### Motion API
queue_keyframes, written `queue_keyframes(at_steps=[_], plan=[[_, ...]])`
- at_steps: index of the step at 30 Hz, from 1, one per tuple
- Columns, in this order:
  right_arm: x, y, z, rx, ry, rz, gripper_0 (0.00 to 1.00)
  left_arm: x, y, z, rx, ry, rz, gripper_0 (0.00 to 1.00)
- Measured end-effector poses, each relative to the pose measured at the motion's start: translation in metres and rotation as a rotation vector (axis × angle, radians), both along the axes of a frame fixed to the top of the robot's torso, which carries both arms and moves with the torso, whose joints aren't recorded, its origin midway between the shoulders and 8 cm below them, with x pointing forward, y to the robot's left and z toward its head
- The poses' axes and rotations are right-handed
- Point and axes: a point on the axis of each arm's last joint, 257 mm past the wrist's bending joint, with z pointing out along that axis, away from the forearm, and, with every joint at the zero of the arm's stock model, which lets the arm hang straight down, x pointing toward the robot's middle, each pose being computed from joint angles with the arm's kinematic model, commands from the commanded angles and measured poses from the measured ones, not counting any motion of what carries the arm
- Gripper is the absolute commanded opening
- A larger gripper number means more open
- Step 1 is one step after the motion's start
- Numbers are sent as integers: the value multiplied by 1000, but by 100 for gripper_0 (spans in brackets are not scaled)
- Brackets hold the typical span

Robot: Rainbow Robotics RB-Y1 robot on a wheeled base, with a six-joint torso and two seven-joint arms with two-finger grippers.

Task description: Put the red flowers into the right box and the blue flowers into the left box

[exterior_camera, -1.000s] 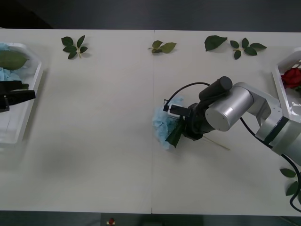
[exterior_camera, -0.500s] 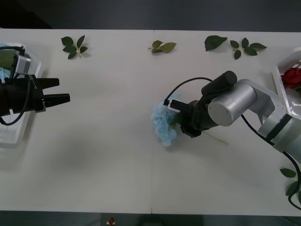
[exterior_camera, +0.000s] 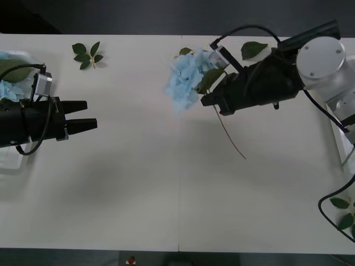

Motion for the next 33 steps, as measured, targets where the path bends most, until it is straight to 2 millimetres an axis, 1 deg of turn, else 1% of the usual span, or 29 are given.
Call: queue_keyframes(at_steps=[3,5,8,10,15,20,25,29,30,31,32,33], plan=[[6,24,36,100,-36,6,0,0,-1,3,-14,0,-1,100],[7,42,56,162,-52,18,0,-1,-5,7,-38,1,-5,100],[5,67,80,243,-59,37,0,-2,-20,11,-104,6,-16,100],[5,82,89,288,-44,45,0,-4,-35,12,-151,9,-27,100],[10,123,98,375,21,50,0,-9,-81,16,-290,21,-59,100],[10,157,99,391,66,70,0,-14,-120,25,-411,31,-87,100],[14,180,112,449,61,50,0,-17,-140,32,-474,36,-102,100],[12,188,115,467,63,53,0,-18,-148,34,-499,38,-108,100],[12,188,116,468,64,54,0,-19,-149,35,-503,39,-109,76],[11,188,116,471,65,55,0,-19,-150,35,-506,39,-109,28],[11,188,117,475,68,56,0,-19,-150,36,-507,39,-109,8],[10,189,118,479,70,58,0,-19,-150,36,-507,39,-109,0]])
